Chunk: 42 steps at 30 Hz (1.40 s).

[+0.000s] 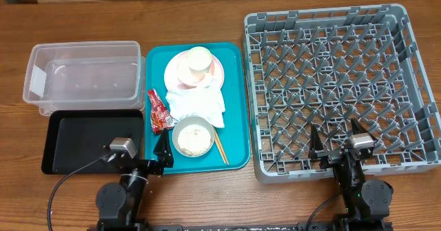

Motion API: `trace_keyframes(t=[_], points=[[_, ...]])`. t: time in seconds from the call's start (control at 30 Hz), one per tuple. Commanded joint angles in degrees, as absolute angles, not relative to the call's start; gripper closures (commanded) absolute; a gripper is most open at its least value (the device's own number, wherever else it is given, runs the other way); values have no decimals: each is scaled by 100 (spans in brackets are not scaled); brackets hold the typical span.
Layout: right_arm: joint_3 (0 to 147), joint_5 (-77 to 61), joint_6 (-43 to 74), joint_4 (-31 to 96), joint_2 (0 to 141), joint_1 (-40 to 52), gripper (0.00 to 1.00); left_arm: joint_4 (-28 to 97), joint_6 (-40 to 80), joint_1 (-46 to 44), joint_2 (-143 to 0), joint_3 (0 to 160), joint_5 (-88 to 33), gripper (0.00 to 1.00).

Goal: Sort waste into correct bins and load items into the dishwasher

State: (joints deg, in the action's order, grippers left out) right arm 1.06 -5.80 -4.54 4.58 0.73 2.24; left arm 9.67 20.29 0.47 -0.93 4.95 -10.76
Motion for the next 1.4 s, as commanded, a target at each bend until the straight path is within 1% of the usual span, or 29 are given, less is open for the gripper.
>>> trace_keyframes(t=[0.0, 0.17, 0.33, 0.43, 0.6, 0.7, 0.8, 1.0, 1.07, 1.1, 1.13, 1.17, 1.23, 1.37], points=[[45, -611, -473, 425, 16, 200, 0, 1214, 2228, 71, -117, 1352, -1315, 0], [45, -611, -473, 423, 16, 200, 0, 2049, 2222, 71, -934, 2720, -1330, 0], [45, -611, -473, 425, 16, 200, 0, 3221, 1785, 71, -2657, 4477, -1964, 0], [45, -611, -473, 425, 16, 200, 0, 4447, 1496, 71, -3896, 5684, -2244, 0], [45, -611, -473, 425, 16, 200, 0, 6820, 886, -36, -5981, 7819, -2252, 0], [45, -611, -473, 423, 16, 200, 0, 7693, 703, -200, -7006, 8794, -2209, 0], [45, -611, -473, 425, 16, 200, 0, 7804, 803, -296, -7717, 9201, -2281, 0], [45, -611, -473, 423, 16, 200, 0, 7417, 921, -314, -8952, 9203, -2672, 1], [45, -611, -475, 425, 16, 200, 0, 7354, 1050, -316, -9338, 9203, -2733, 30], [45, -611, -473, 425, 16, 200, 0, 7343, 1111, -331, -9496, 9203, -2718, 38], [45, -611, -473, 425, 16, 200, 0, 7338, 1120, -360, -9647, 9201, -2626, 39], [45, -611, -473, 423, 16, 200, 0, 7332, 1175, -410, -9806, 9201, -2449, 38], [45, -611, -473, 425, 16, 200, 0, 7317, 1435, -532, -10036, 9198, -2038, 34], [45, -611, -473, 425, 16, 200, 0, 7142, 1625, -956, -10427, 9198, -1334, 30]])
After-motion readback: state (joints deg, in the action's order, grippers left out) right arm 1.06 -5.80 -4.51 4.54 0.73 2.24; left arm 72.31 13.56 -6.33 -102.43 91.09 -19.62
